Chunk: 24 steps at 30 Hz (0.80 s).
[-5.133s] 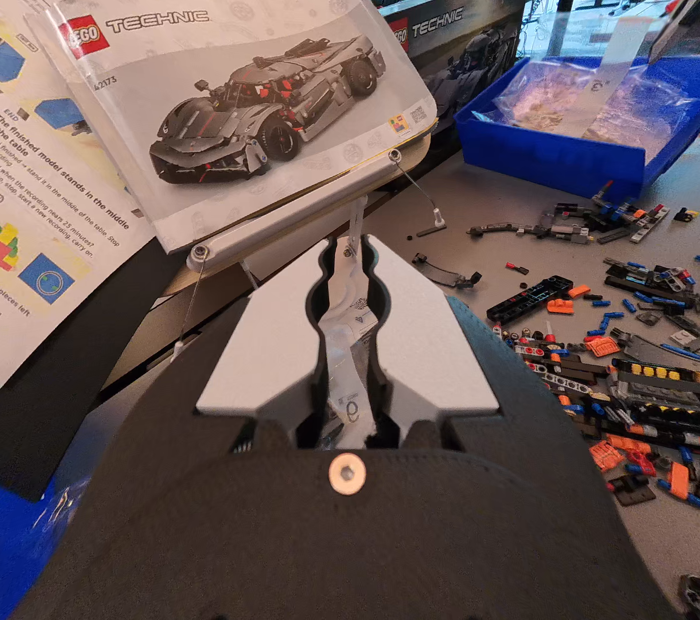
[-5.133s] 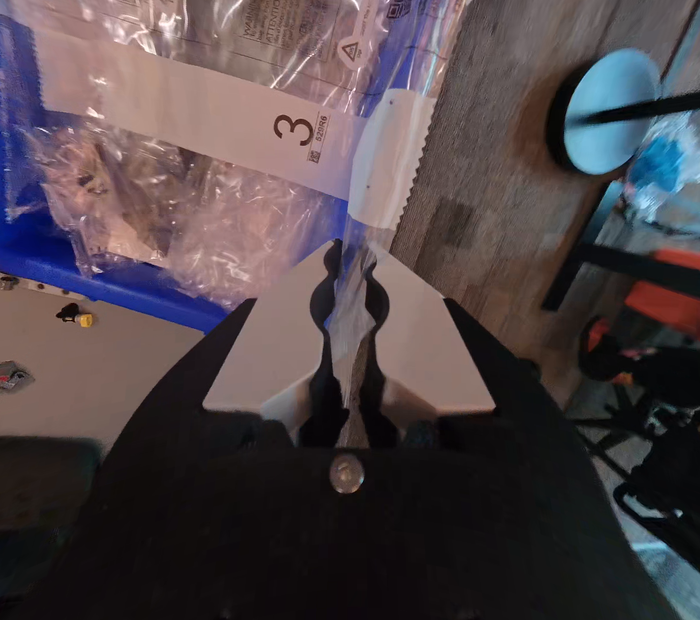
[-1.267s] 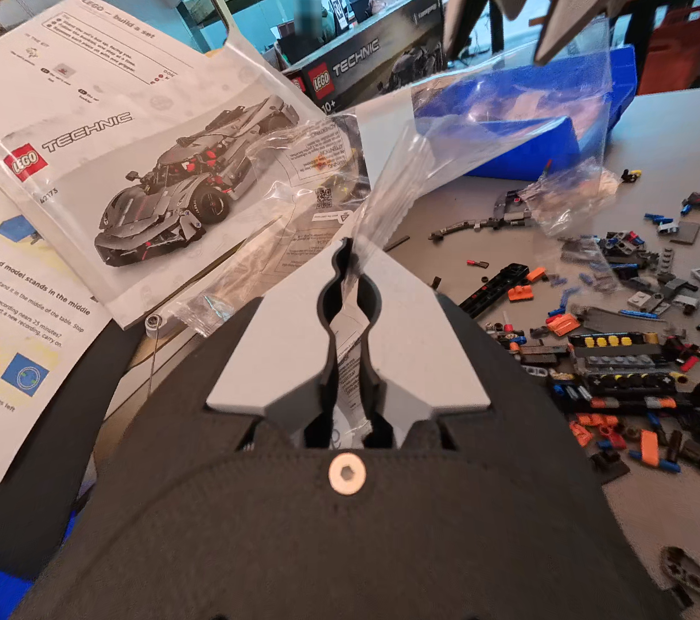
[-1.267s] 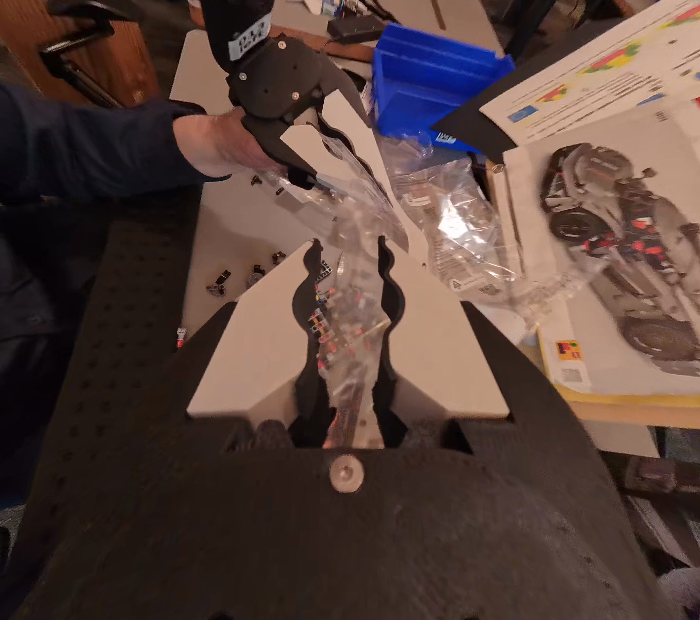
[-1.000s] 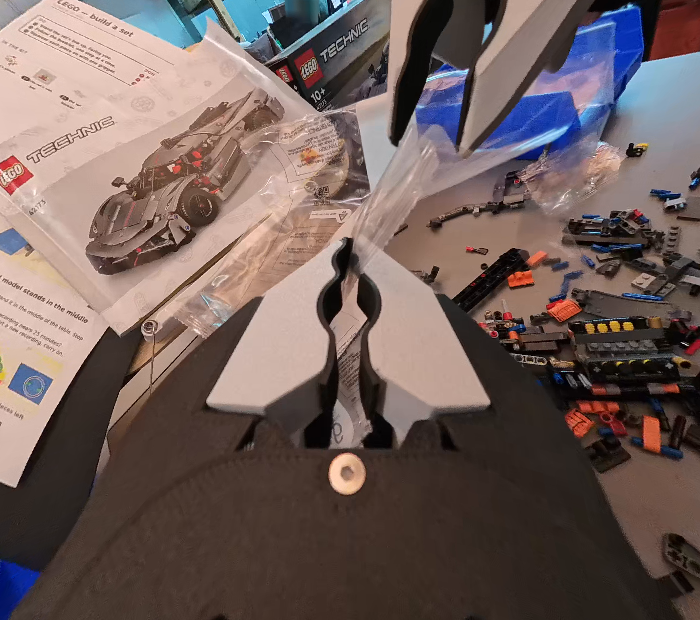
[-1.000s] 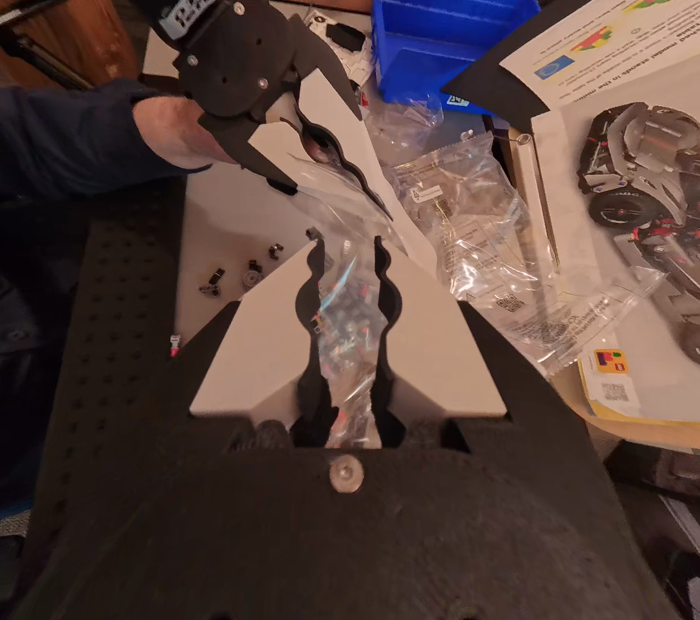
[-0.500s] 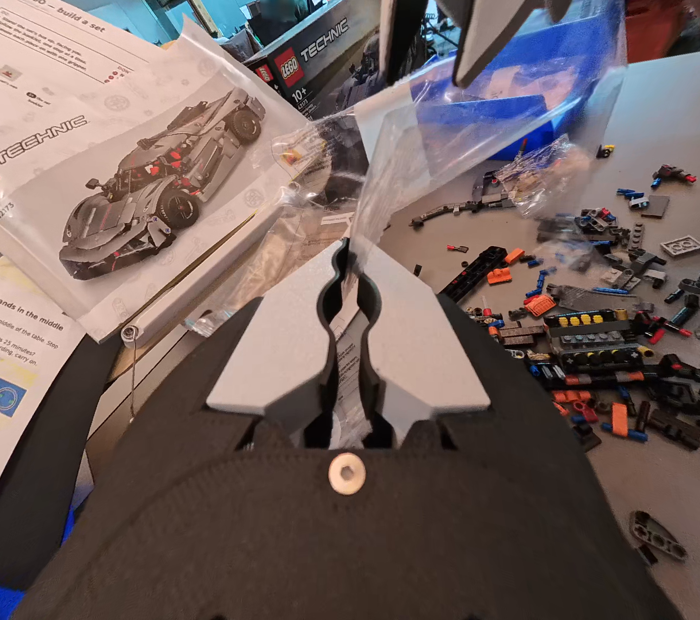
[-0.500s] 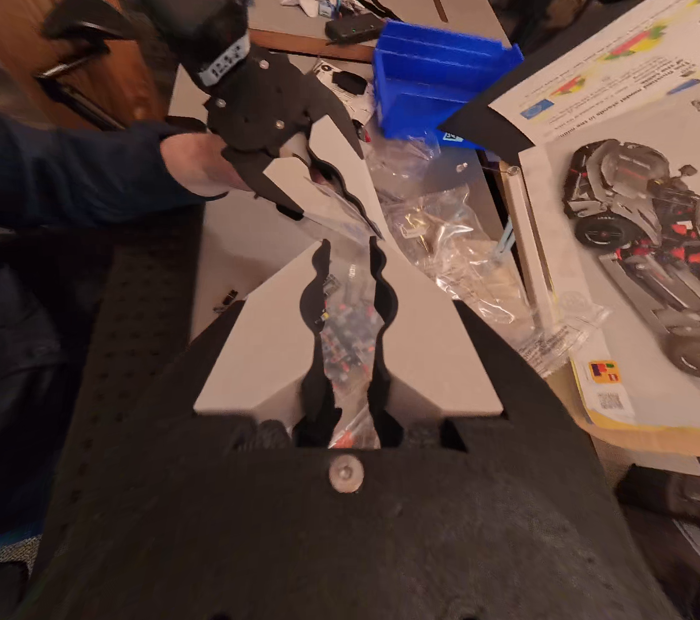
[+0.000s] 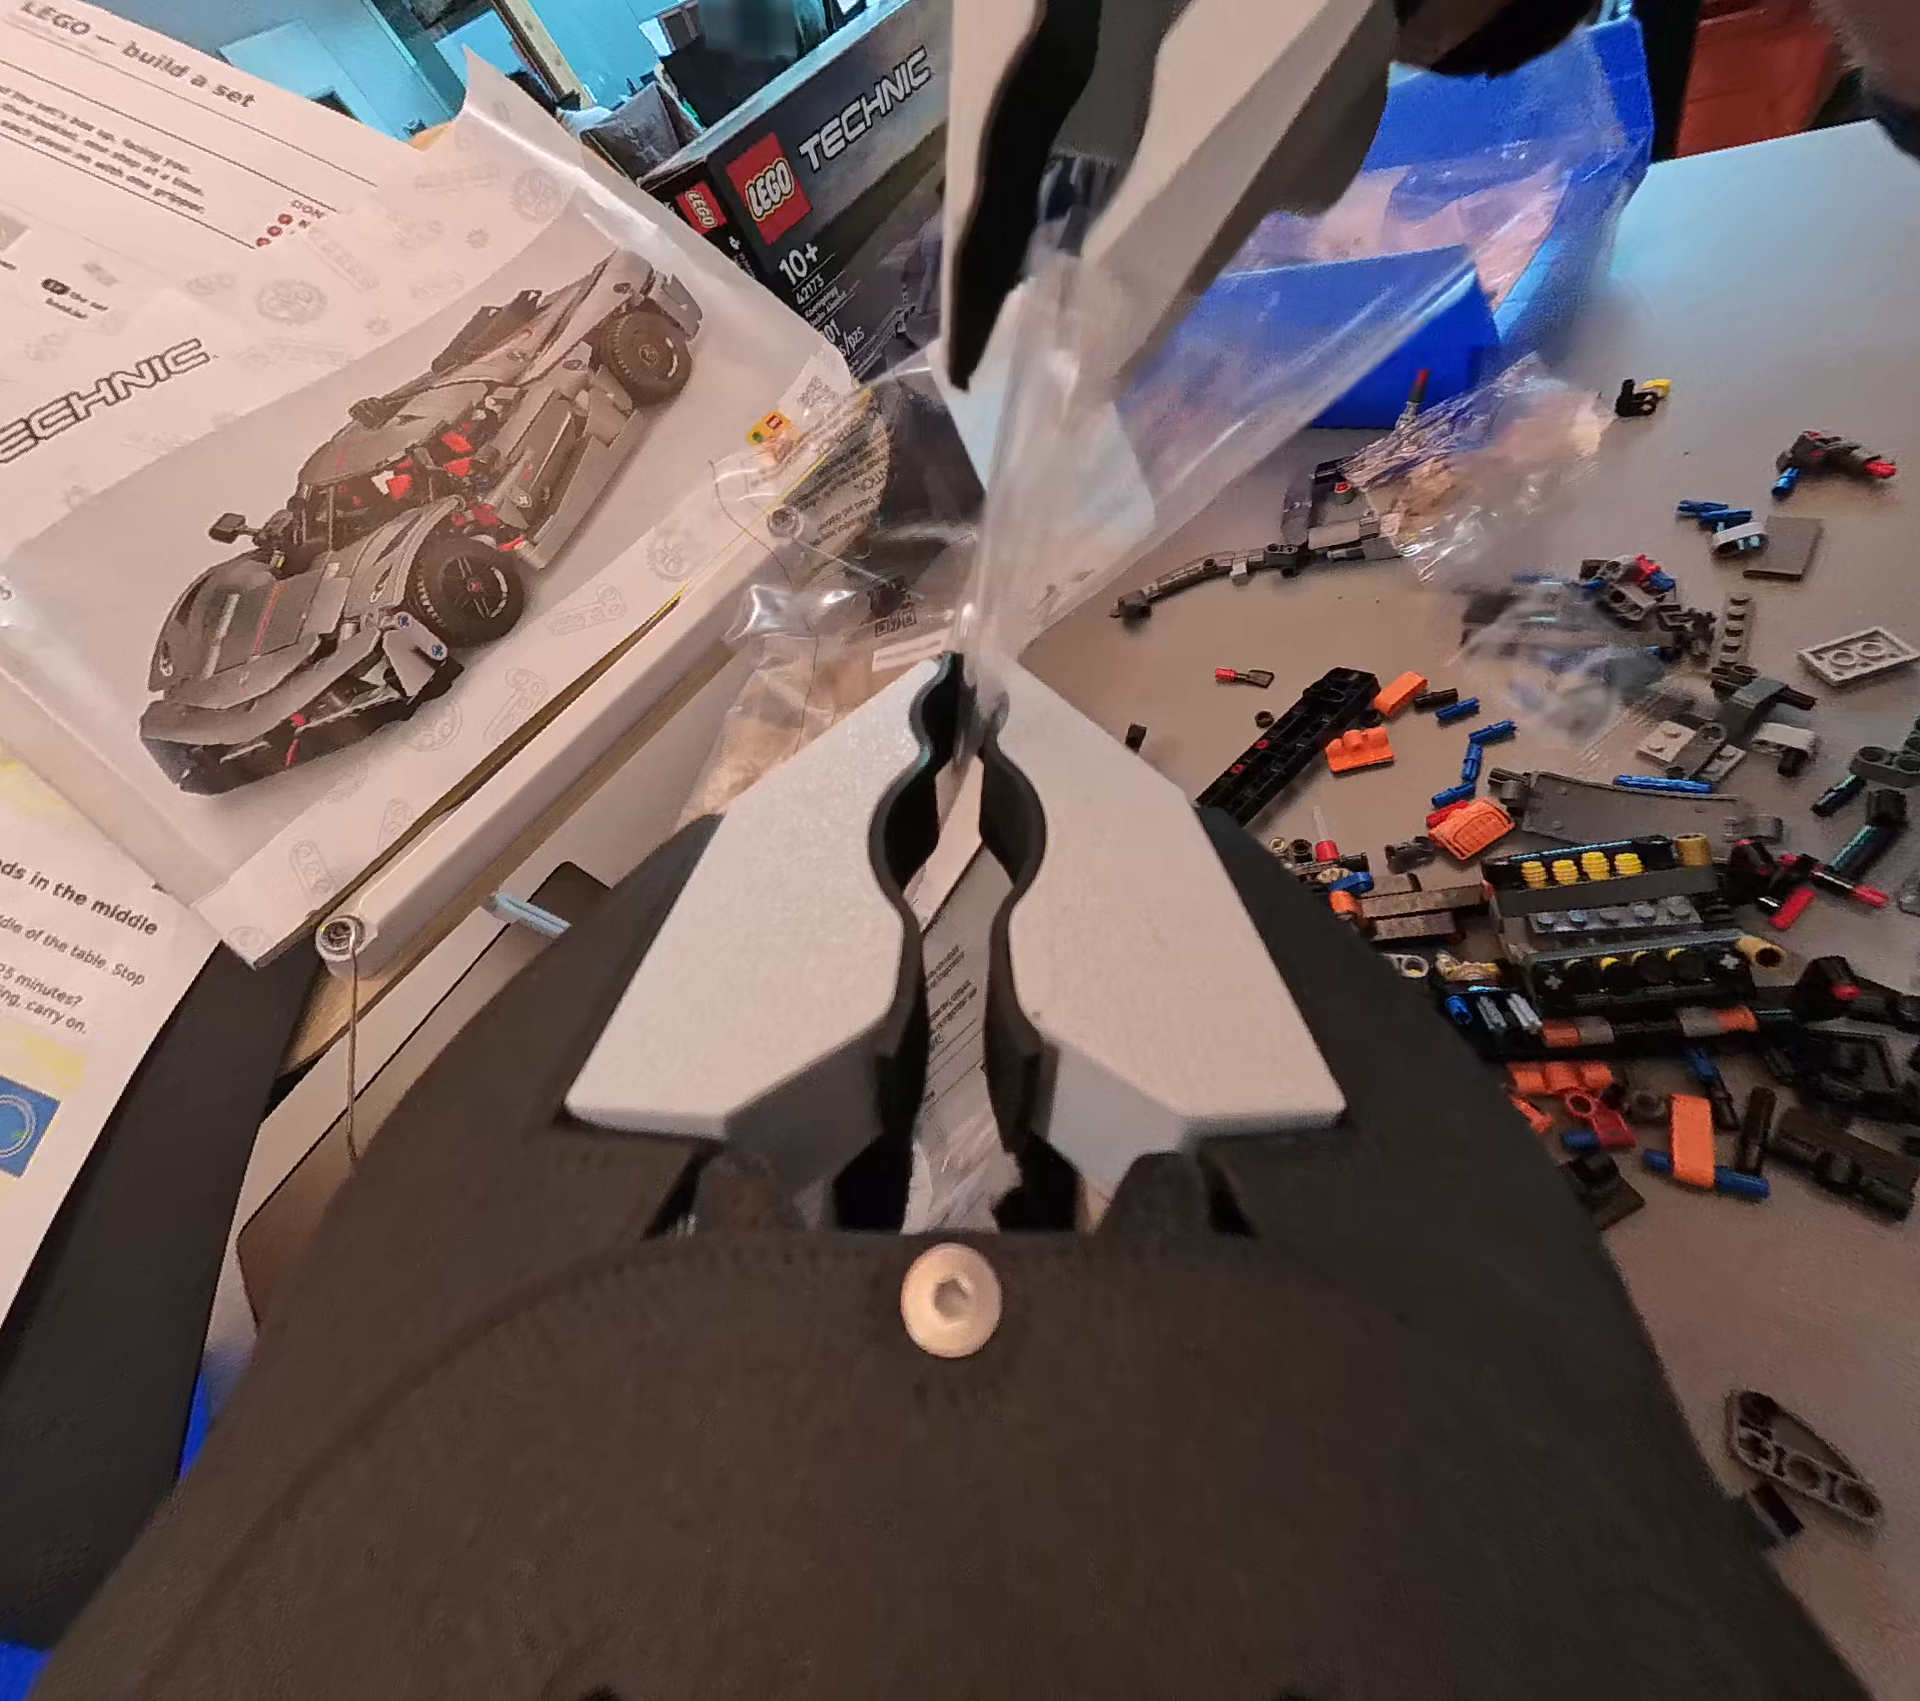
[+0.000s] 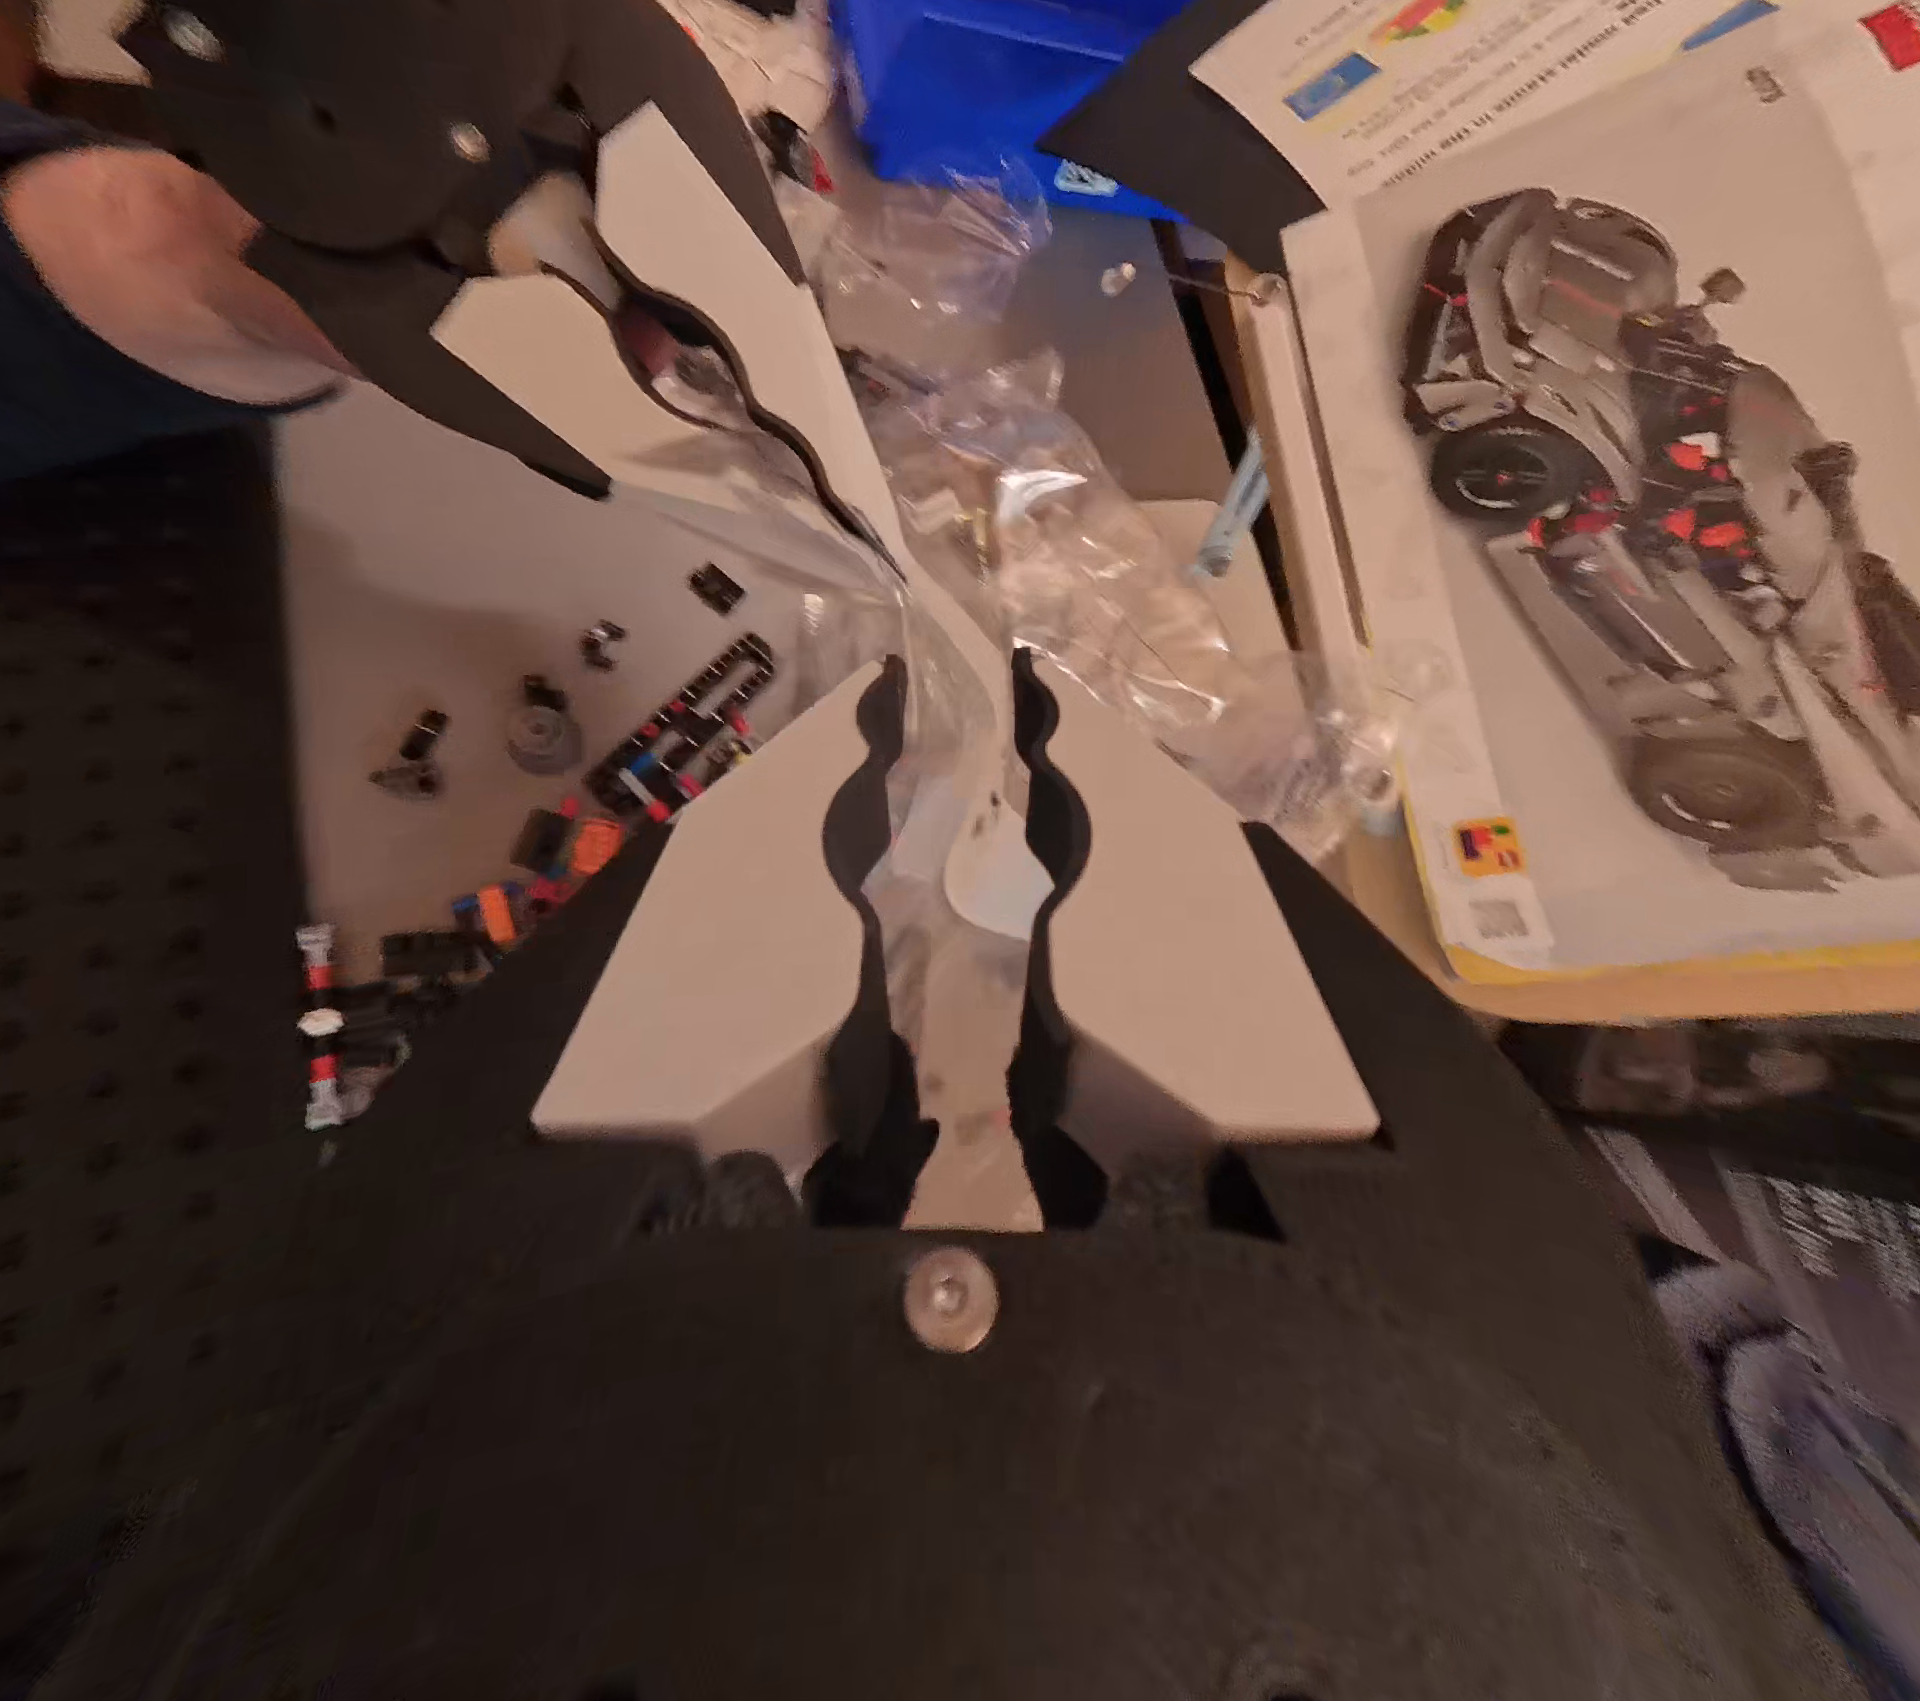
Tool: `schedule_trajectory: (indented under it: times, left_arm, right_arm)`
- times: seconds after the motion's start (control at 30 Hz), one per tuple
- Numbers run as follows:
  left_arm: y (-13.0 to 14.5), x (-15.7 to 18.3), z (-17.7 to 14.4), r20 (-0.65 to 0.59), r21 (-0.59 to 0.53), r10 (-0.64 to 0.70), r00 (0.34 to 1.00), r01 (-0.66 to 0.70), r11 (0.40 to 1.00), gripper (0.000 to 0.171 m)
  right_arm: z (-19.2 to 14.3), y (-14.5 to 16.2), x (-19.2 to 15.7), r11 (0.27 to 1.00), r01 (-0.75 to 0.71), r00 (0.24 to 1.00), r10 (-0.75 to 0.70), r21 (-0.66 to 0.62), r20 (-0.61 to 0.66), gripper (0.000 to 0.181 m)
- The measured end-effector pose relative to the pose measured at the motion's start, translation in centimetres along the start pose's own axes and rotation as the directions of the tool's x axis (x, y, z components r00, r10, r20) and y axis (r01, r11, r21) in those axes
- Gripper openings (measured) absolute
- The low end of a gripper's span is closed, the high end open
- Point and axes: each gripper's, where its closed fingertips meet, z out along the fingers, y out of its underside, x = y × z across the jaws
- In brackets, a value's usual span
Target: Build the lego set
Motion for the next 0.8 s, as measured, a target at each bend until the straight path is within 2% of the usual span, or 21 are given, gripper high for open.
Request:
schedule_trajectory:
  times: [0.13,0.2,0.33,0.4,0.47,0.57,0.6,0.7,0.8]
  left_arm:
    - [-0.2,-0.1,-0.2,-0.009,0.009,-0.018,1.0,0.018,1.0,0.0]
    - [-0.2,-0.3,-0.3,-0.004,0.014,-0.026,1.0,0.026,1.0,0.0]
    - [-0.2,0.0,-0.5,-0.029,0.014,-0.018,0.999,0.019,1.0,0.0]
    - [0.0,0.8,-0.4,-0.066,0.002,0.026,0.997,-0.026,1.0,0.0]
    - [0.6,0.9,-0.2,-0.062,-0.038,0.035,0.997,-0.037,0.999,0.0]
    - [0.0,2.0,-0.2,-0.135,0.005,0.009,0.991,-0.008,1.0,0.0]
    - [0.2,2.3,-0.1,-0.151,-0.008,0.017,0.988,-0.019,1.0,0.0]
    - [0.6,1.8,-0.1,-0.094,-0.017,0.093,0.991,-0.095,0.995,0.0]
    - [0.1,1.0,-0.2,-0.028,0.015,0.133,0.991,-0.133,0.991,0.0]
  right_arm:
    - [0.5,2.4,1.0,0.988,0.046,0.996,-0.058,-0.147,-0.073,0.018]
    - [0.7,3.3,0.8,0.981,0.061,0.996,-0.07,-0.185,-0.047,0.012]
    - [1.0,6.8,1.7,0.936,0.097,0.991,-0.122,-0.34,-0.053,0.0]
    - [0.9,5.6,2.9,0.959,0.09,0.986,-0.124,-0.269,-0.111,0.0]
    - [0.7,4.3,2.1,0.981,0.074,0.995,-0.084,-0.177,-0.054,0.0]
    - [-0.5,1.3,2.8,1.0,0.013,0.997,-0.012,0.014,-0.074,0.0]
    - [-0.6,1.1,2.7,1.0,0.005,0.998,-0.003,0.03,-0.065,0.0]
    - [0.0,2.0,2.9,0.999,0.023,0.995,-0.026,-0.038,-0.094,0.0]
    - [0.5,2.2,1.0,0.998,0.042,0.999,-0.041,-0.054,0.009,0.0]
